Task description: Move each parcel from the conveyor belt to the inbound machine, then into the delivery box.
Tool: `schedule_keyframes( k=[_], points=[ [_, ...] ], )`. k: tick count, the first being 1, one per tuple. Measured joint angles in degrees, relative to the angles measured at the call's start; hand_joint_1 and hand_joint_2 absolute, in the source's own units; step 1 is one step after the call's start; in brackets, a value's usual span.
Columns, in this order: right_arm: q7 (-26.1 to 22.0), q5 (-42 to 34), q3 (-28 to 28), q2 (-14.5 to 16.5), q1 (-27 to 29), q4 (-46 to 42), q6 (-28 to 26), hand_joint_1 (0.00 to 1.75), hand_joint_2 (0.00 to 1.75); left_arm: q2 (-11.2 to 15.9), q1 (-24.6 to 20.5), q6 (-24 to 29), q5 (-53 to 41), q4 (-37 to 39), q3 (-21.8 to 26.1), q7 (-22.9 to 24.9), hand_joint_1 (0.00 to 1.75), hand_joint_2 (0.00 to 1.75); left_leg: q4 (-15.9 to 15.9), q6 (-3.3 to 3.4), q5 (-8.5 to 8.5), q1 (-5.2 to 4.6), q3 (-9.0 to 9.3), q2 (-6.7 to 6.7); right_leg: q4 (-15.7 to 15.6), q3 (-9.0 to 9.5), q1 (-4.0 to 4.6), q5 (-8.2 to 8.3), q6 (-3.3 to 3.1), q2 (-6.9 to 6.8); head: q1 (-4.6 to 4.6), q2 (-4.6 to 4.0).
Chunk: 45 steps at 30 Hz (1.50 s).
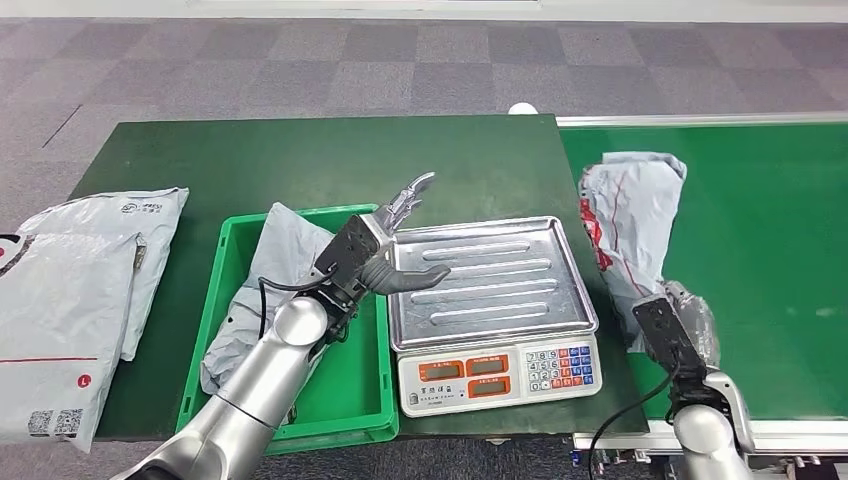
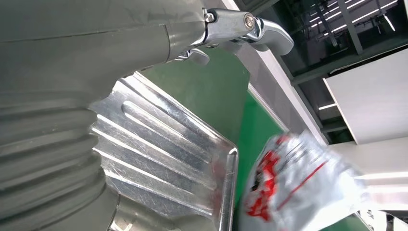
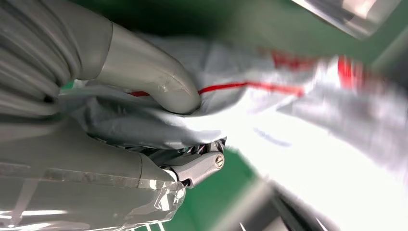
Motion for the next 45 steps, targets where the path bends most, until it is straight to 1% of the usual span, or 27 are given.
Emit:
schedule_keyframes(
  k=[4,8,13,19,23,27,32,35,38,43,45],
  points=[
    [-0.45,0.7,-0.03,0.01,0.12,-7.03,-3.97,1.75,1.75,-0.25,-0.1,0.0,0.71,0.23,0.01,-0.08,0.0,1.75,0.03,0.04,0.02,-0.07,-0.02,-0.11,-0.01,0.03,-0.07,0.0,0.03,-0.09,0.01,0.0],
    [-1.64,-1.09,-1.09,-0.43,-0.15,-10.86,-4.96,1.75,1.75,-0.74,-0.63,0.06,1.7,0.56,0.01,0.06,0.0,1.75,0.06,0.1,0.03,-0.2,-0.06,-0.24,-0.02,0.06,-0.2,0.0,0.14,-0.15,0.01,0.0],
    [-2.64,-3.12,-1.6,-1.08,-2.29,-11.77,-4.44,1.75,1.75,-1.15,-1.35,1.07,3.21,1.28,0.01,0.18,0.0,1.75,0.07,0.18,0.05,-0.27,-0.06,-0.26,-0.02,0.05,-0.27,0.03,0.19,-0.15,0.0,0.0],
    [-2.94,-3.49,-1.6,-1.57,-4.55,-11.77,-3.93,1.75,1.75,-1.37,-1.8,1.72,3.69,1.96,0.01,0.18,0.0,1.75,0.07,0.22,0.08,-0.27,-0.08,-0.29,-0.02,0.06,-0.27,0.05,0.21,-0.21,0.0,0.0],
    [-2.55,-4.54,-0.99,-1.64,-7.6,-11.25,-1.84,1.75,1.75,-1.42,-1.92,2.47,4.33,2.15,0.01,0.16,0.0,1.75,0.07,0.21,0.09,-0.26,-0.1,-0.28,0.0,0.05,-0.26,0.05,0.21,-0.2,0.01,0.0],
    [-0.24,-7.68,2.33,-1.63,-11.46,-8.81,4.65,1.75,1.75,-1.79,-2.7,2.98,4.76,2.47,0.01,0.36,0.0,1.75,0.07,0.25,0.15,-0.26,-0.09,-0.3,-0.01,0.06,-0.25,0.06,0.21,-0.26,0.0,0.0],
    [0.01,-9.3,6.89,-1.62,-12.84,-5.5,7.16,1.75,1.75,-1.98,-3.7,3.73,4.76,2.91,0.01,0.68,0.0,1.75,0.07,0.25,0.22,-0.26,-0.18,-0.54,0.0,0.07,-0.25,0.05,0.21,-0.5,0.0,0.0],
    [0.27,-10.04,10.91,-1.5,-12.94,-2.93,9.77,1.75,1.75,-1.95,-3.76,4.49,4.76,2.94,-0.01,1.1,0.0,1.75,0.06,0.25,0.21,-0.25,-0.2,-0.55,0.0,0.07,-0.24,0.05,0.21,-0.48,0.01,0.0],
    [0.4,-9.98,16.16,-0.66,-12.91,0.34,10.28,1.75,1.75,-1.78,-3.49,5.11,4.8,2.64,0.0,1.45,0.0,1.75,0.06,0.25,0.21,-0.25,-0.22,-0.57,0.0,0.06,-0.23,0.04,0.21,-0.51,0.0,0.0],
    [1.25,-9.44,24.28,1.69,-13.75,4.81,9.96,1.75,1.75,-1.29,-2.84,5.71,5.29,1.99,0.0,2.03,0.0,1.75,0.05,0.23,0.22,-0.23,-0.21,-0.57,0.0,0.05,-0.2,0.04,0.21,-0.51,-0.01,0.01],
    [1.4,-9.89,26.81,2.45,-14.28,6.07,10.06,0.87,1.75,-1.23,-2.85,5.76,5.41,1.99,-0.01,2.1,0.0,1.75,0.05,0.23,0.23,-0.23,-0.2,-0.57,0.0,0.05,-0.2,0.04,0.21,-0.53,-0.02,0.0]
  ],
)
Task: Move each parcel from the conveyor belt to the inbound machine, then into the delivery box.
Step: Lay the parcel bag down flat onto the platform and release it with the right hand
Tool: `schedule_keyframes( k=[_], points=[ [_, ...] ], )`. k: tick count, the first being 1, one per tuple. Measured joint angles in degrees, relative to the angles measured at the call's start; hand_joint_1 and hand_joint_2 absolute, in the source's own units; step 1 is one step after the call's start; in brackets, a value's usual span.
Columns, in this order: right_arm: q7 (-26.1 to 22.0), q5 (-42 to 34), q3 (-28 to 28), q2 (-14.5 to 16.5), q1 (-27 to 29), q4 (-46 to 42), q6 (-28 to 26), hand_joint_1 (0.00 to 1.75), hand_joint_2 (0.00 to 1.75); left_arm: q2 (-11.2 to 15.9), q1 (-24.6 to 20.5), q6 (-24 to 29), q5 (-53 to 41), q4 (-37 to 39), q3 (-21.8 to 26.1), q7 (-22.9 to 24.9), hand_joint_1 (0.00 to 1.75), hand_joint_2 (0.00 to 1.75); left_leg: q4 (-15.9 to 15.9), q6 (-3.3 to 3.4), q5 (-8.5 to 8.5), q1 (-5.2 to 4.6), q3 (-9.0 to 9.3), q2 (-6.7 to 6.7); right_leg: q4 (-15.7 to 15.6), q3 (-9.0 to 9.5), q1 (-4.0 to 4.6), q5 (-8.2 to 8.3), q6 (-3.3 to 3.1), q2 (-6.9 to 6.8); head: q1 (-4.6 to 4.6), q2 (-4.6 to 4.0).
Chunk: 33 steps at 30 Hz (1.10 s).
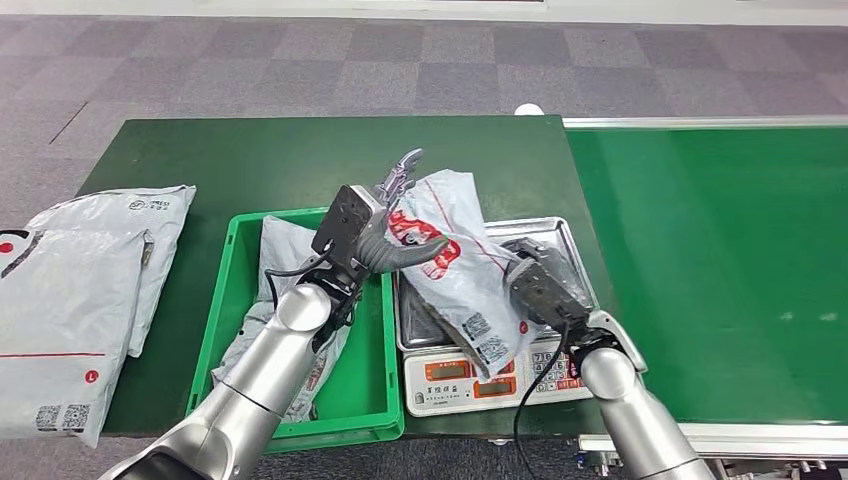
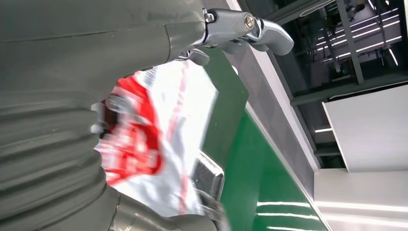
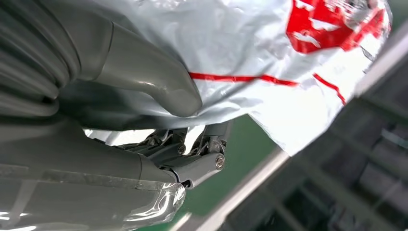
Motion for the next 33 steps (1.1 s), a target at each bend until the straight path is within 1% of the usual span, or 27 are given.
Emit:
schedule_keyframes(
  k=[2,6,11,16,21,24,28,31,33],
  points=[
    [0.28,-0.35,1.94,0.39,-0.19,0.54,-0.4,0.0,1.75,0.03,-0.01,0.01,0.08,0.0,0.0,0.15,0.0,1.75,0.0,0.0,0.0,0.0,0.0,-0.01,0.0,0.0,-0.01,0.0,0.0,-0.01,0.01,0.0],
    [1.19,0.66,3.59,0.63,0.12,0.63,-3.68,0.0,1.75,0.15,-0.05,0.03,0.13,0.11,-0.01,0.44,0.0,1.75,0.01,0.0,0.0,-0.02,0.0,0.0,-0.01,0.0,-0.04,0.0,0.0,0.0,0.02,0.0],
    [1.2,1.3,2.83,0.62,0.48,-0.03,-7.45,0.0,1.75,0.37,-0.47,0.14,-1.51,0.93,-0.18,0.09,0.0,1.75,0.03,0.0,0.0,-0.04,0.01,0.01,-0.02,-0.02,-0.05,0.01,0.0,0.02,0.0,0.0],
    [-0.32,-0.66,-1.38,0.42,0.33,-0.16,-7.33,0.0,1.75,0.38,-1.22,0.55,-3.37,2.08,-0.51,-0.21,0.0,1.75,0.03,0.0,0.0,-0.03,0.01,0.01,-0.02,-0.02,-0.04,0.01,0.01,0.03,0.02,0.0],
    [-1.06,-1.25,-3.2,0.32,0.33,-0.15,-7.17,0.0,1.75,0.39,-1.47,0.69,-5.05,2.86,-0.65,0.24,0.0,1.75,0.03,0.0,0.0,-0.03,0.03,0.03,-0.02,-0.03,-0.04,0.01,0.0,0.06,0.0,0.0],
    [-2.82,-4.65,-5.91,-0.17,-0.19,0.38,-6.29,0.0,1.75,0.68,-2.25,2.28,-11.68,4.45,-2.0,3.58,0.0,1.75,0.03,0.0,0.0,-0.03,0.0,-0.02,-0.02,-0.03,-0.04,0.02,0.01,-0.01,0.01,0.0],
    [-5.94,-9.85,-10.28,-1.28,-2.72,2.79,-2.64,0.0,1.75,1.37,-5.49,6.13,-28.04,10.02,-6.4,10.38,0.0,1.75,0.07,0.04,0.03,-0.04,0.0,0.0,-0.02,-0.03,-0.06,0.08,0.08,0.05,0.02,0.0],
    [-8.03,-12.74,-12.76,-1.86,-4.42,4.18,-0.97,0.0,1.75,1.27,-8.56,4.91,-38.32,15.28,-10.82,13.69,0.0,1.75,0.12,0.07,0.05,-0.05,0.0,0.0,-0.02,-0.02,-0.07,0.11,0.12,0.05,0.02,0.0],
    [-9.04,-14.22,-14.12,-2.03,-5.13,4.73,-0.61,0.0,1.75,0.81,-10.06,3.36,-42.11,18.25,-13.77,14.47,0.0,1.75,0.12,0.07,0.05,-0.05,0.0,-0.01,-0.02,0.0,-0.07,0.11,0.13,0.03,0.02,0.0]
  ],
)
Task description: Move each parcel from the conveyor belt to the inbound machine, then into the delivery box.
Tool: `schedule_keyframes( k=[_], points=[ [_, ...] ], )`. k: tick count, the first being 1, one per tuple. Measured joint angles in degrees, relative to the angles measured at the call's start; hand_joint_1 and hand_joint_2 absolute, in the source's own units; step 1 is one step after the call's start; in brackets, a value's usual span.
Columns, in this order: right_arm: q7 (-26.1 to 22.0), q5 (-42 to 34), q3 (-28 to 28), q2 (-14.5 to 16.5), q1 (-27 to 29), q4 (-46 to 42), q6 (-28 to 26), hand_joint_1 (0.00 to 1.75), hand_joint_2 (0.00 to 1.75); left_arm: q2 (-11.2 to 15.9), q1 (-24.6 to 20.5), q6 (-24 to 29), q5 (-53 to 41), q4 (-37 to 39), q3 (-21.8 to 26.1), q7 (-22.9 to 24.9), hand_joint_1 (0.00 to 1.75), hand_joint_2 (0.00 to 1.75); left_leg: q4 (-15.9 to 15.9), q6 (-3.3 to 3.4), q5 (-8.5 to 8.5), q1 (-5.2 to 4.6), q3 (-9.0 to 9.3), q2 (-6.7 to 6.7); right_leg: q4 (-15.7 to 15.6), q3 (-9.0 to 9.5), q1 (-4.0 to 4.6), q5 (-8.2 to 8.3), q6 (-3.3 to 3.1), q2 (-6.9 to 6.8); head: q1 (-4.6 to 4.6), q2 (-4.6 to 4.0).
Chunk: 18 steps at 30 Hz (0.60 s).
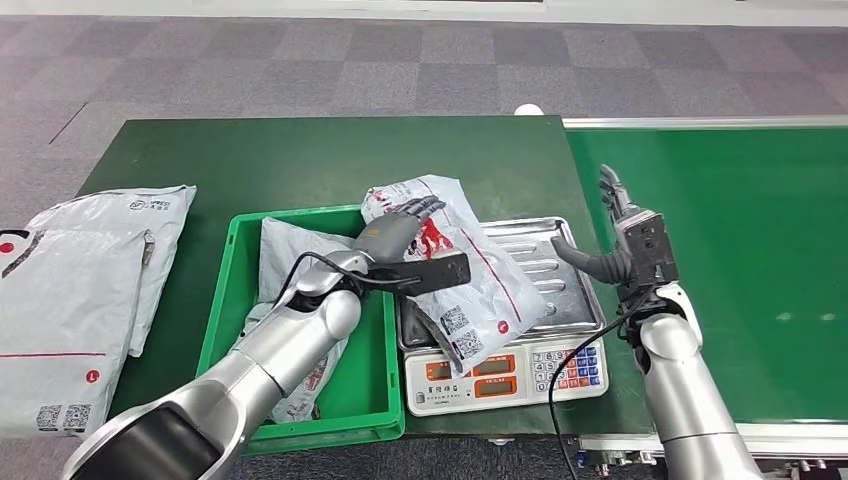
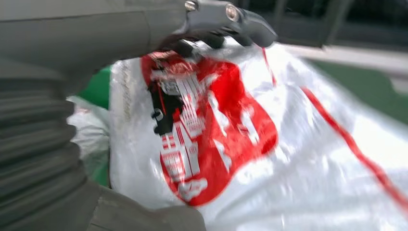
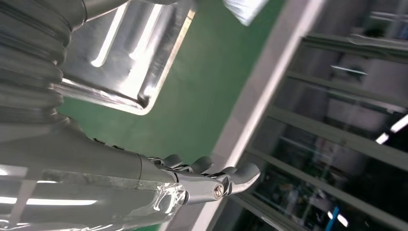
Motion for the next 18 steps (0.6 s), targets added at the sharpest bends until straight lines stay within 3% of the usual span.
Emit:
schedule_keyframes(
  k=[6,10,18],
  points=[
    [-1.3,-2.78,-2.87,-0.19,-0.35,0.51,0.65,0.0,1.75,-2.63,-2.94,-2.12,-4.58,6.26,-5.21,1.26,0.0,1.75,0.0,0.01,-0.01,0.0,0.0,-0.02,0.0,0.02,0.0,-0.01,0.01,-0.03,0.0,0.0],
    [-1.71,-4.36,-3.8,-0.14,0.29,-0.08,1.35,0.0,1.75,-5.33,-4.85,-3.64,-9.39,9.76,-8.27,3.29,1.75,1.75,0.0,0.03,-0.01,0.0,0.0,-0.19,-0.02,0.1,0.0,-0.03,0.04,-0.24,0.0,0.0],
    [-3.7,-5.73,-3.96,0.86,5.8,-5.79,2.39,0.0,1.75,-8.23,-7.45,-7.06,-12.17,14.21,-14.39,1.54,1.75,1.75,0.0,0.09,-0.03,0.0,0.07,-0.26,-0.02,0.23,0.0,-0.08,0.09,-0.32,0.0,0.0]
  ],
)
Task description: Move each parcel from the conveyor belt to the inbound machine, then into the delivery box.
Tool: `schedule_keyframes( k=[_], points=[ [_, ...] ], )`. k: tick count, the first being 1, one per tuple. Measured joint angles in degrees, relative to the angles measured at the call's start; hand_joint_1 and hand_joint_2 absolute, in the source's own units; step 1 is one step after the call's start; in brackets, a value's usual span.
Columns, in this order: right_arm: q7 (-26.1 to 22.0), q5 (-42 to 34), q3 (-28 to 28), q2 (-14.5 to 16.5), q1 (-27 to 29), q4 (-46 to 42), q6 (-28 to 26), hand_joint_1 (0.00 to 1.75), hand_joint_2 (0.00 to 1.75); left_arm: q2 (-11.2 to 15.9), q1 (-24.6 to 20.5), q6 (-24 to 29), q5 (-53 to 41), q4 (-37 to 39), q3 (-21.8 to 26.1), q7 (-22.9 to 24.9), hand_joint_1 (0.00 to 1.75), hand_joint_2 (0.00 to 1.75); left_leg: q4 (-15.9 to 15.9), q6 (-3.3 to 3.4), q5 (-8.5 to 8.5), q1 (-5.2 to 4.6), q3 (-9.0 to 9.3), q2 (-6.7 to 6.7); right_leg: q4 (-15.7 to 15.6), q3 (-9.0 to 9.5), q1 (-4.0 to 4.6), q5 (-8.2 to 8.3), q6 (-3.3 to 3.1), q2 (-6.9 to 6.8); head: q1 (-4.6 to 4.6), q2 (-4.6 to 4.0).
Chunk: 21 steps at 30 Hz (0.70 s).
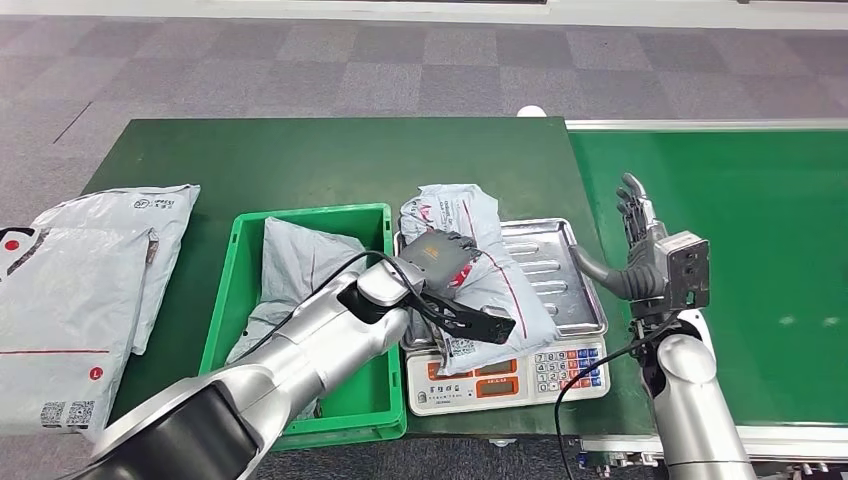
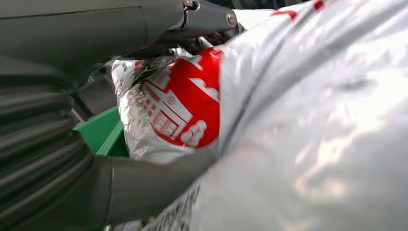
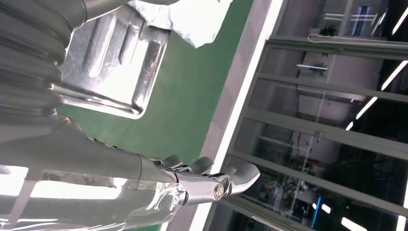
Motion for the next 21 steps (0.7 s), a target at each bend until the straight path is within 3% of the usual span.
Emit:
schedule_keyframes(
  k=[14,21],
  points=[
    [0.02,-0.01,-0.05,0.81,1.55,-2.6,-0.18,0.0,1.75,-0.86,-0.74,0.32,0.27,1.54,-1.45,-0.74,1.75,1.75,0.0,0.04,0.03,-0.01,0.08,0.01,0.0,0.08,-0.02,0.0,0.0,0.02,0.0,0.0],
    [1.67,1.04,-1.53,2.22,1.91,-4.36,-1.1,0.0,1.75,-0.95,-1.13,6.03,5.11,0.3,-1.33,-1.66,1.75,1.75,0.01,0.01,0.07,-0.01,0.06,0.01,0.01,0.04,-0.01,0.01,0.0,0.01,0.0,0.0]
  ],
)
